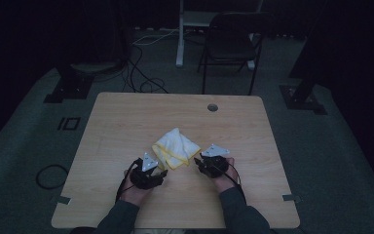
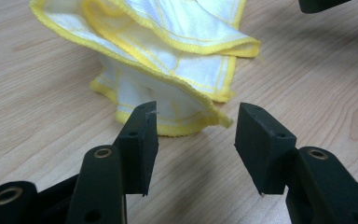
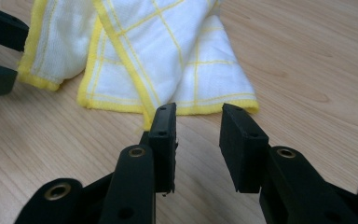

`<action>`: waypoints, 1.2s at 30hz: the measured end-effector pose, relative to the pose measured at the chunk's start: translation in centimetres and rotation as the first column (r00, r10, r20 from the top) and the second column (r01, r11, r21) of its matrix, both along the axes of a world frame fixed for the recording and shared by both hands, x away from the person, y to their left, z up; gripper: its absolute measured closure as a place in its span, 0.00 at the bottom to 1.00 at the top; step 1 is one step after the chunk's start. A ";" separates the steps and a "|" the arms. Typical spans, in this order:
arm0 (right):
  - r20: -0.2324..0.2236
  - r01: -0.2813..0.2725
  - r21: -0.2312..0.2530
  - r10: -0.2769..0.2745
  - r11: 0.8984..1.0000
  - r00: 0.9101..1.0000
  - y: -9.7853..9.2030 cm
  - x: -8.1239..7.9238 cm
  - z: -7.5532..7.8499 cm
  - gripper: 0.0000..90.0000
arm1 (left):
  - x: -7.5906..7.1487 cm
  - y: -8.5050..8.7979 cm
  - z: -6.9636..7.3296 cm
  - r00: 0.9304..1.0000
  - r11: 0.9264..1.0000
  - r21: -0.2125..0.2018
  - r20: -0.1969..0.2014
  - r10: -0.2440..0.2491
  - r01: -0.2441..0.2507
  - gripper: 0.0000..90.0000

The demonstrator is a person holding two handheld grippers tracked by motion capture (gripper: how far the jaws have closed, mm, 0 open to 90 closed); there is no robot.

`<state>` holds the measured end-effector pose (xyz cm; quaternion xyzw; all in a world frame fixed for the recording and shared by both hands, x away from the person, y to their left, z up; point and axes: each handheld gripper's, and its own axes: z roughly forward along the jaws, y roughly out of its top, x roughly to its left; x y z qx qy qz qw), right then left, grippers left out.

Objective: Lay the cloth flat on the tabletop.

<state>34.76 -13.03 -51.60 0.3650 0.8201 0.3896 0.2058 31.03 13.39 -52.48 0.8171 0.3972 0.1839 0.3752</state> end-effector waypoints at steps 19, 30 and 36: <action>-0.023 -0.016 0.001 0.016 1.000 1.000 1.4 0.6 -0.8 0.70 | 0.9 0.1 -0.6 0.999 0.998 0.038 -0.010 0.053 -0.052 0.88; -0.045 -0.035 -0.003 0.035 0.999 0.998 2.4 1.1 -1.6 0.68 | 1.2 1.1 0.4 0.997 0.997 0.016 0.017 0.074 -0.074 0.99; -0.075 -0.042 -0.014 0.041 0.999 0.996 3.0 1.5 -2.4 0.67 | 1.4 1.6 1.0 0.996 0.996 0.012 0.032 0.083 -0.083 1.00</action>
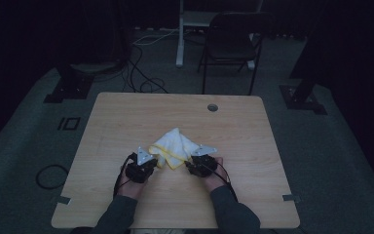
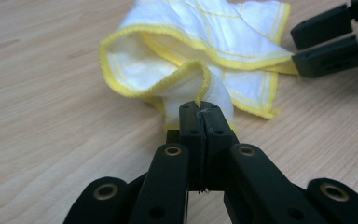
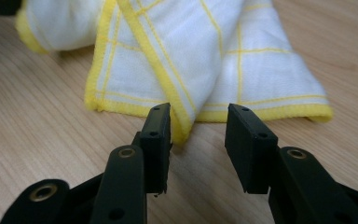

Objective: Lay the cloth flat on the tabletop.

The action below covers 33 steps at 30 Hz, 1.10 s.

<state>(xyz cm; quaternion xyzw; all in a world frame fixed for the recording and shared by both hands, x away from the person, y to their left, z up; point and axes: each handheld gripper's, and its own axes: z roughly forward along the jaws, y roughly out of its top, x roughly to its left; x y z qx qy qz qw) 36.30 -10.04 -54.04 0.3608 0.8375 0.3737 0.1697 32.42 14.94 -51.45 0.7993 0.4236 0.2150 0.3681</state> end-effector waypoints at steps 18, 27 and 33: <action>0.011 0.021 0.036 -0.021 0.999 1.000 -1.4 0.8 0.7 0.96 | 0.6 2.0 2.1 0.997 0.998 -0.043 0.051 0.051 -0.049 1.00; 0.047 0.076 0.052 -0.078 0.996 0.996 -3.7 1.6 2.6 0.96 | 1.1 3.4 2.4 0.995 0.994 -0.059 0.052 0.090 -0.087 1.00; 0.052 0.106 0.062 -0.109 0.992 0.993 -4.8 1.9 3.1 0.96 | 1.6 4.7 2.5 0.992 0.991 -0.069 0.046 0.119 -0.115 1.00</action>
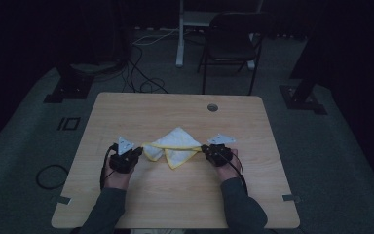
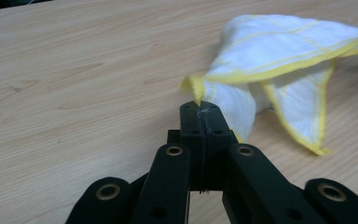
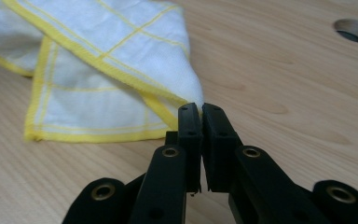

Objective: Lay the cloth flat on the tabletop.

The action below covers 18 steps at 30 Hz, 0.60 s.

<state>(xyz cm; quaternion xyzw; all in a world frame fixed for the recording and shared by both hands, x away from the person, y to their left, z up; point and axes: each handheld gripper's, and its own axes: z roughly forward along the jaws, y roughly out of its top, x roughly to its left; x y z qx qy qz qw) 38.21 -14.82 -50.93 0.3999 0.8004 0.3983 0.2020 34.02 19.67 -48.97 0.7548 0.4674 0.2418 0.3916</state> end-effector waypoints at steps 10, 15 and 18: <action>-0.014 0.045 0.042 -0.044 0.998 0.999 -1.8 0.6 0.4 0.97 | 1.5 1.4 -0.3 0.999 1.000 0.003 -0.017 0.028 -0.028 1.00; -0.013 0.053 0.037 -0.052 0.998 0.999 -1.9 0.8 0.3 0.97 | 2.3 1.1 -0.1 1.000 0.999 0.017 -0.013 0.027 -0.027 1.00; -0.015 0.063 0.031 -0.062 0.998 0.998 -2.0 1.0 0.4 0.97 | 3.0 0.7 0.3 1.000 0.999 0.035 0.000 0.024 -0.024 1.00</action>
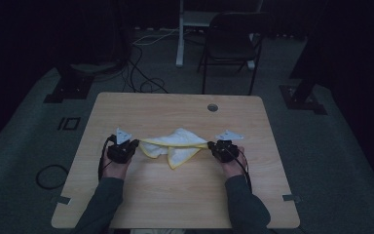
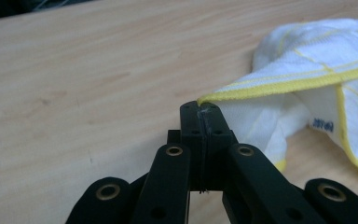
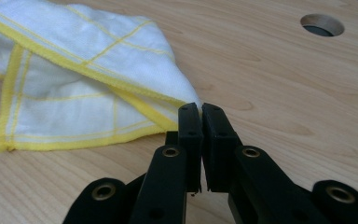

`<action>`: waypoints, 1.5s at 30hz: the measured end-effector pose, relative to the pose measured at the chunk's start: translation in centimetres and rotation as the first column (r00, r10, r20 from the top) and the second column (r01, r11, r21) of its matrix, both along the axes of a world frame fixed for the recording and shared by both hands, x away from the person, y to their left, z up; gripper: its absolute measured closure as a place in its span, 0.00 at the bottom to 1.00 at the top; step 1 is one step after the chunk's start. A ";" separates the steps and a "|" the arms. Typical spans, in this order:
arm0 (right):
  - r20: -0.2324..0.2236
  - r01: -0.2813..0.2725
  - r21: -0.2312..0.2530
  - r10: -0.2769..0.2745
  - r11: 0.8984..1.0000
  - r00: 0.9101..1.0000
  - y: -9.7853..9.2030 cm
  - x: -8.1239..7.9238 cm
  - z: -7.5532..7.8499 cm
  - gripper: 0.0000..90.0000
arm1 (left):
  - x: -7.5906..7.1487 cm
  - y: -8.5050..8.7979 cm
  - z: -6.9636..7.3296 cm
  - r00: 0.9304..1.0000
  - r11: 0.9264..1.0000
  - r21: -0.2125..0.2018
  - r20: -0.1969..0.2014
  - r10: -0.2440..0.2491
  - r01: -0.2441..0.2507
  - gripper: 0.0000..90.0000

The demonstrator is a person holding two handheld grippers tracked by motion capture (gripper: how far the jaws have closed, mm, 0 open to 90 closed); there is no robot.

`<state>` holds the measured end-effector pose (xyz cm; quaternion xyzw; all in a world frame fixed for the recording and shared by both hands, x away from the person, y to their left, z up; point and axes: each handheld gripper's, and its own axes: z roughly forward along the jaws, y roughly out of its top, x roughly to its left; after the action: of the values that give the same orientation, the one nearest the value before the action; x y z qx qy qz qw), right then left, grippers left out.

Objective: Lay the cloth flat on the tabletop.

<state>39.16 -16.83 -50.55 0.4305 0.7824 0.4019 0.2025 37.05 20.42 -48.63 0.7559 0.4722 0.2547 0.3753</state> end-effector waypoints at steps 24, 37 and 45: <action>-0.054 0.100 -0.040 -0.102 0.994 0.993 -1.5 2.0 -0.6 0.97 | 7.1 -3.9 -2.0 0.999 0.999 0.032 -0.046 0.023 -0.021 1.00; 0.039 0.040 -0.032 -0.038 0.999 0.999 0.6 0.4 1.4 0.70 | 7.8 -4.7 -2.2 0.997 0.999 0.037 -0.071 0.027 -0.025 1.00; 0.026 -0.079 -0.033 0.080 0.996 0.996 4.2 -0.2 0.8 0.75 | 7.7 -4.6 -2.4 0.997 0.999 0.032 -0.076 0.030 -0.027 1.00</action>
<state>38.95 -12.58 -49.77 0.3902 0.8023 0.4030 0.2040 44.77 15.79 -51.03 0.7639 0.4930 0.2380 0.3416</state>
